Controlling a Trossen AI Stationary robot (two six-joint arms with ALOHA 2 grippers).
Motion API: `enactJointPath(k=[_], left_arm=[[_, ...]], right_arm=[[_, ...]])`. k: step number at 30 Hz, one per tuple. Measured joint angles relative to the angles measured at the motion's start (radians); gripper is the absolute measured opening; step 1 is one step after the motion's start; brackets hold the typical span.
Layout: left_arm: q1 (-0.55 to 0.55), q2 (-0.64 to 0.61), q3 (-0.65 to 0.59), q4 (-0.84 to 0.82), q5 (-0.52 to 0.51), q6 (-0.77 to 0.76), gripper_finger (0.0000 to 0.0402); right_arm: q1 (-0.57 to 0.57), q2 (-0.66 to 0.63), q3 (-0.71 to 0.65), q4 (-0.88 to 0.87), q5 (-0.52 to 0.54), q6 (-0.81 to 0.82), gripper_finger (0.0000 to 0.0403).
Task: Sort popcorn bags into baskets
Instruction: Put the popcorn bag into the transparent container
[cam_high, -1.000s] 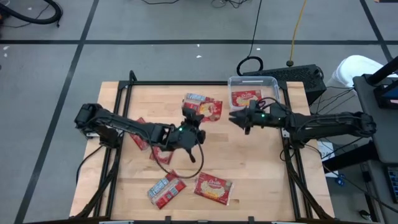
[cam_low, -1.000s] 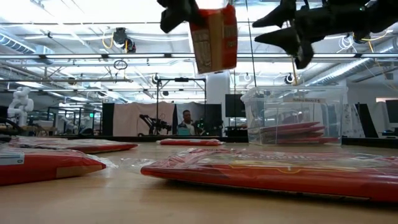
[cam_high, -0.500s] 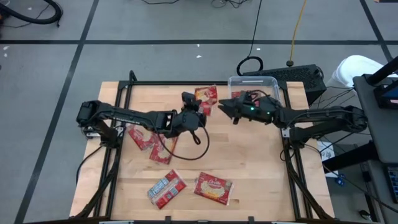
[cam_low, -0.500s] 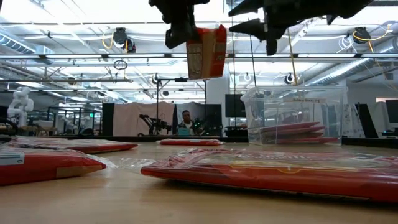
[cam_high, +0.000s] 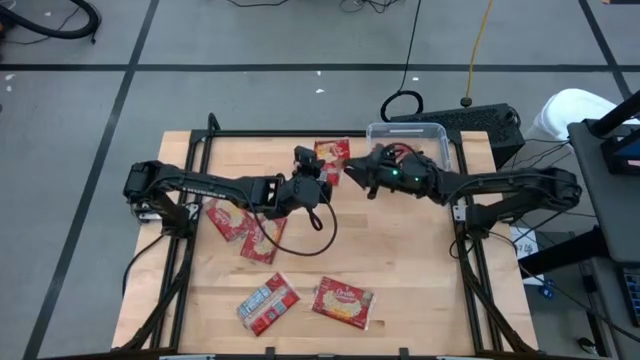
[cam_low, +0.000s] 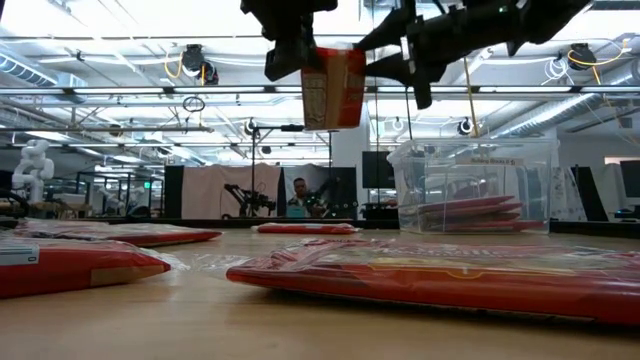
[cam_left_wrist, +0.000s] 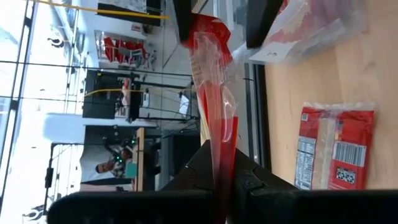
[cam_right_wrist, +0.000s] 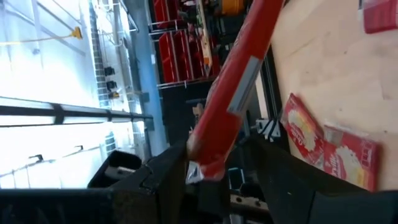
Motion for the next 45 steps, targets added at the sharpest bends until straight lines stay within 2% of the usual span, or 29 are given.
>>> enactJointPath(k=[13,17,24,27,33,37,42,45], left_arm=[[-0.001,0.0,-0.002,0.006,0.03,0.022,0.0006],[0.0,0.0,-0.002,0.006,0.03,0.019,0.0017],[0.0,0.0,-0.002,0.007,0.03,-0.01,0.0031],[0.0,-0.015,-0.002,0.002,0.059,-0.178,0.0057],[-0.024,-0.125,-0.003,-0.018,0.11,-0.459,0.0128],[-0.036,-0.23,-0.004,-0.054,0.142,-0.669,0.0164],[-0.025,-0.351,-0.003,-0.136,0.137,-0.944,0.0175],[-0.008,-0.419,-0.003,-0.238,0.099,-0.951,0.0167]], right_arm=[[-0.024,0.099,0.0,0.172,0.022,0.027,0.0172],[-0.028,0.099,0.0,0.172,0.017,0.001,0.0133],[-0.048,0.09,-0.001,0.177,-0.032,-0.075,0.003],[-0.067,0.08,-0.002,0.179,-0.072,-0.115,0.001],[-0.139,0.023,-0.001,0.169,-0.155,-0.185,0.0024],[-0.197,-0.032,0.0,0.11,-0.274,-0.257,0.0013],[-0.244,-0.107,0.0,-0.035,-0.433,-0.325,0.0011],[-0.246,-0.138,-0.001,-0.106,-0.504,-0.36,0.0014]])
